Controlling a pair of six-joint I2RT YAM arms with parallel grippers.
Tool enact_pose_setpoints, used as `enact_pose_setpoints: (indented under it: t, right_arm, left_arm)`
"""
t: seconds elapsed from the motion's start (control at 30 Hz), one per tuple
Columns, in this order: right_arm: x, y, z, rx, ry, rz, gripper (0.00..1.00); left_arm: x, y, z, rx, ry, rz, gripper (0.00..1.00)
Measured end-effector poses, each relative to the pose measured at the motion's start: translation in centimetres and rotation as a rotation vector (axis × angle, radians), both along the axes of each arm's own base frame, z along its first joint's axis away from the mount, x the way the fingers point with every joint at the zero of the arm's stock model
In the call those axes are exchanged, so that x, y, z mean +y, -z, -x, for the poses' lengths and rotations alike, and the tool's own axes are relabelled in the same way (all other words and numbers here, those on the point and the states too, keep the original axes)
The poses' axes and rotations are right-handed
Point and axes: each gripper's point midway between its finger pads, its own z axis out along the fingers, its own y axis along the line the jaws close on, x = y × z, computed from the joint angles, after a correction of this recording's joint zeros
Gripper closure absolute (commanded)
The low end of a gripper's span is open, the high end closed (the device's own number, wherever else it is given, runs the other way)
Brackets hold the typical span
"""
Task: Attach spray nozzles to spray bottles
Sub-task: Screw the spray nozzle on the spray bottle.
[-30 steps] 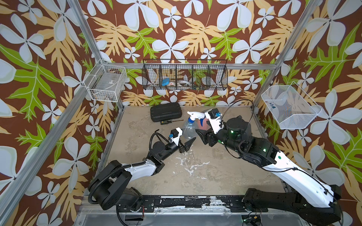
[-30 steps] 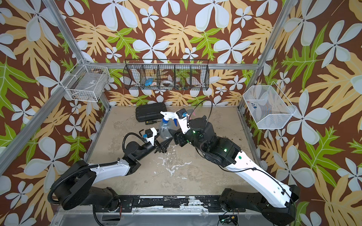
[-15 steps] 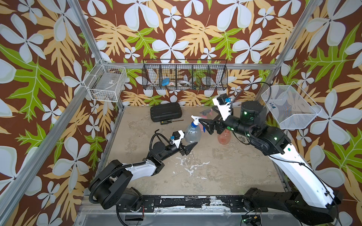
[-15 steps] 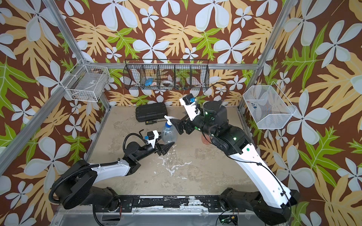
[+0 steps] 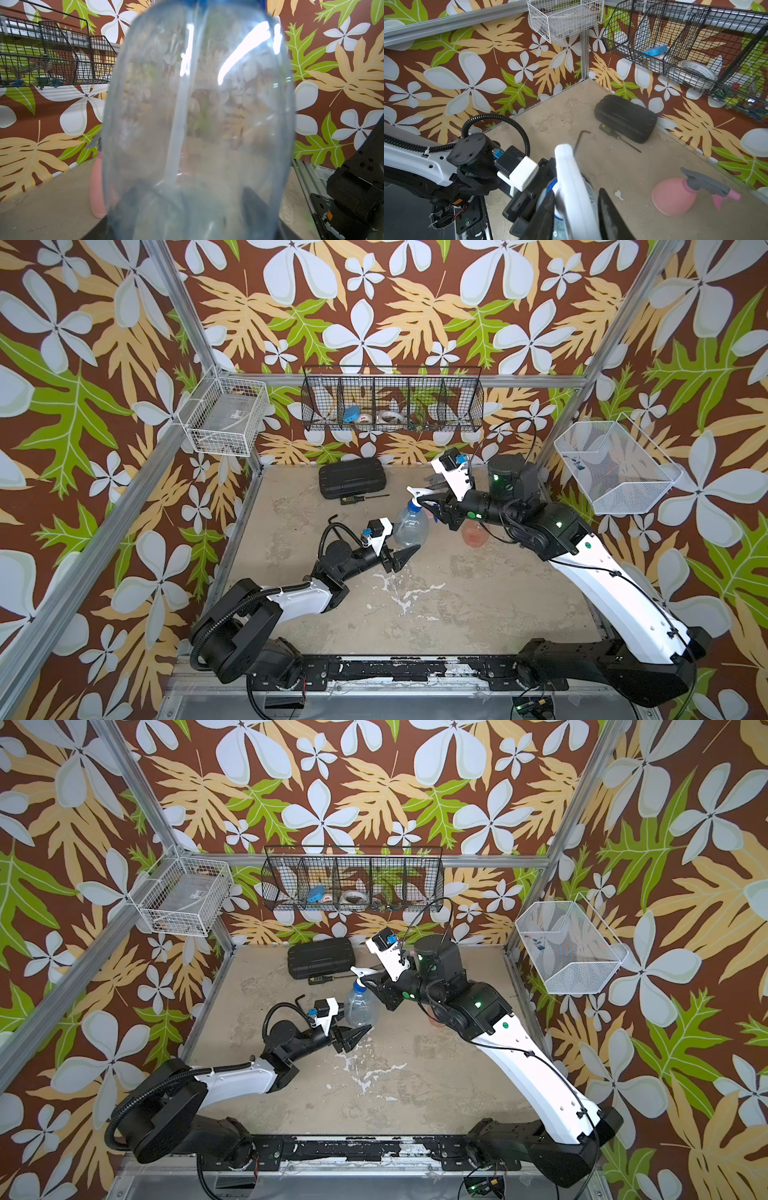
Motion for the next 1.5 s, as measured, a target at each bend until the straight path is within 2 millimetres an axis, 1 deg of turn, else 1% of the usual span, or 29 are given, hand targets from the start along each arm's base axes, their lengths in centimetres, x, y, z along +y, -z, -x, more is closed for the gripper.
enact_pose_setpoints:
  t: [0.17, 0.27, 0.37, 0.47, 0.57, 0.67, 0.77, 0.83, 1.0, 1.2, 1.5]
  right_arm:
    - [0.2, -0.3, 0.1, -0.001, -0.012, -0.007, 0.94]
    - [0.1, -0.5, 0.2, 0.002, -0.012, -0.004, 1.00]
    - [0.1, -0.9, 0.1, 0.003, -0.006, 0.005, 1.00]
    - [0.1, -1.1, -0.7, 0.007, 0.021, 0.022, 1.00]
    - [0.3, -0.8, -1.5, 0.028, 0.036, 0.047, 1.00]
    - [1.1, -0.6, -1.9, 0.037, 0.044, 0.072, 1.00]
    - [1.8, -0.2, -1.8, 0.042, 0.044, 0.097, 1.00]
    - [1.9, 0.2, -1.9, 0.042, 0.056, 0.115, 1.00]
    - [1.8, 0.6, -1.9, 0.049, 0.064, 0.132, 1.00]
    - [1.5, 1.1, -1.6, 0.053, 0.066, 0.144, 1.00]
    - [0.9, 0.6, -0.7, 0.039, 0.060, 0.132, 1.00]
  left_arm:
    - [0.1, 0.2, -0.2, 0.016, -0.005, -0.001, 0.39]
    - [0.0, 0.0, -0.3, 0.010, -0.006, 0.000, 0.39]
    - [0.1, 0.2, -0.5, 0.000, -0.020, -0.012, 0.39]
    - [0.4, 0.1, -1.0, -0.010, -0.057, -0.014, 0.40]
    - [0.8, 0.2, -1.5, -0.021, -0.099, -0.023, 0.40]
    - [1.3, 0.2, -2.0, -0.026, -0.144, -0.028, 0.40]
    - [1.6, 0.6, -2.3, -0.022, -0.170, -0.045, 0.40]
    - [1.7, 1.0, -2.4, -0.020, -0.179, -0.055, 0.40]
    - [1.7, 1.3, -2.3, -0.016, -0.177, -0.063, 0.40]
    - [1.5, 1.8, -1.6, -0.005, -0.139, -0.065, 0.40]
    - [0.8, 1.4, -0.6, 0.010, -0.054, -0.035, 0.40]
